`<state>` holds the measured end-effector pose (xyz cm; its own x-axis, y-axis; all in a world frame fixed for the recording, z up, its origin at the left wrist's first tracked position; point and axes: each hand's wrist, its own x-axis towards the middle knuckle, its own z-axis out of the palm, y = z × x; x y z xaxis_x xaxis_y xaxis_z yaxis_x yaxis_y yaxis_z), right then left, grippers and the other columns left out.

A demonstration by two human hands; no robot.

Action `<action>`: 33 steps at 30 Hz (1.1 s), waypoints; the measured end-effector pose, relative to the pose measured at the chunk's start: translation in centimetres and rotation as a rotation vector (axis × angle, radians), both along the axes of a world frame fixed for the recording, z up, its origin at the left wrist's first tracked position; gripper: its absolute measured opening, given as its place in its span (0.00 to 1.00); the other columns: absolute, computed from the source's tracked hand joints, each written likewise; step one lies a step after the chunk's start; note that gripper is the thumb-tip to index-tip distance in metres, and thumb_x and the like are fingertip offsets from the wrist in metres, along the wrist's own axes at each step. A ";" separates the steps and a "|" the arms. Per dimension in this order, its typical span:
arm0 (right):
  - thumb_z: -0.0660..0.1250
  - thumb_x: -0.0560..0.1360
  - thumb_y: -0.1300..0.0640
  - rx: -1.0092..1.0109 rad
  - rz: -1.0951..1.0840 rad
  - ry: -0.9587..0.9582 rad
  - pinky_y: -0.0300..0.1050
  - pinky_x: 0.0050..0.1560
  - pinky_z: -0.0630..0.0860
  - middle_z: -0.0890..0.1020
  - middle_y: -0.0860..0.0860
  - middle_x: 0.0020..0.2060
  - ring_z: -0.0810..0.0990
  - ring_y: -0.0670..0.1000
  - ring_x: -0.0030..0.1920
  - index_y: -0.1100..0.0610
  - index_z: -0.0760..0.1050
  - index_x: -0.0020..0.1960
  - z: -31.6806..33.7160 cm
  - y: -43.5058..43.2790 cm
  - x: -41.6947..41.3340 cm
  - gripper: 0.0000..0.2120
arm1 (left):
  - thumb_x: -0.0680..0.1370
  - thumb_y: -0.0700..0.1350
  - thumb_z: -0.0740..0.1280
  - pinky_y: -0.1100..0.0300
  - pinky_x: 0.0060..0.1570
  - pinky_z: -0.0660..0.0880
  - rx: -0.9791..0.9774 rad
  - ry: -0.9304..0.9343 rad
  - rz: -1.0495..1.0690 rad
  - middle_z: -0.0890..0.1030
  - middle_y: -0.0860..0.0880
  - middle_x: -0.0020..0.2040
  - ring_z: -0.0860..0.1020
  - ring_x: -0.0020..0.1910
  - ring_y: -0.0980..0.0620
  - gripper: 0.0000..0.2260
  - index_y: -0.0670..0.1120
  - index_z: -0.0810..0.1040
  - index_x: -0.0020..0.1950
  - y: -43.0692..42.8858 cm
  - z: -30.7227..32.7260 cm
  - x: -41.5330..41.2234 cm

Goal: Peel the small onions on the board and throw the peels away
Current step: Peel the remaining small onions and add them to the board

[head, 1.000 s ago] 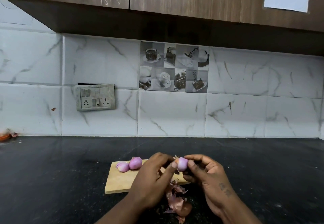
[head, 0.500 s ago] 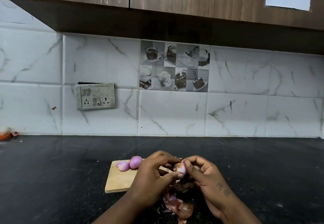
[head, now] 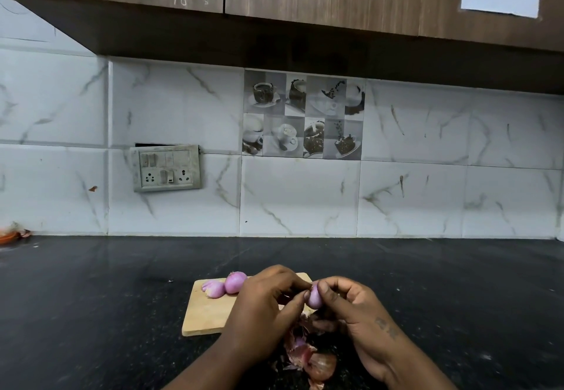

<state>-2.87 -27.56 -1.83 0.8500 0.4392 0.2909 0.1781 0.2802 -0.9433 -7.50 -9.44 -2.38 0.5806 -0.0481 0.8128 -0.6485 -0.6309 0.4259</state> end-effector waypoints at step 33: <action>0.79 0.63 0.66 0.096 -0.073 -0.072 0.45 0.39 0.83 0.87 0.62 0.45 0.85 0.56 0.41 0.67 0.83 0.48 -0.1 0.1 0.3 0.14 | 0.82 0.45 0.69 0.45 0.47 0.80 -0.289 0.198 -0.162 0.84 0.46 0.40 0.83 0.43 0.44 0.07 0.48 0.78 0.44 -0.8 0.4 -0.6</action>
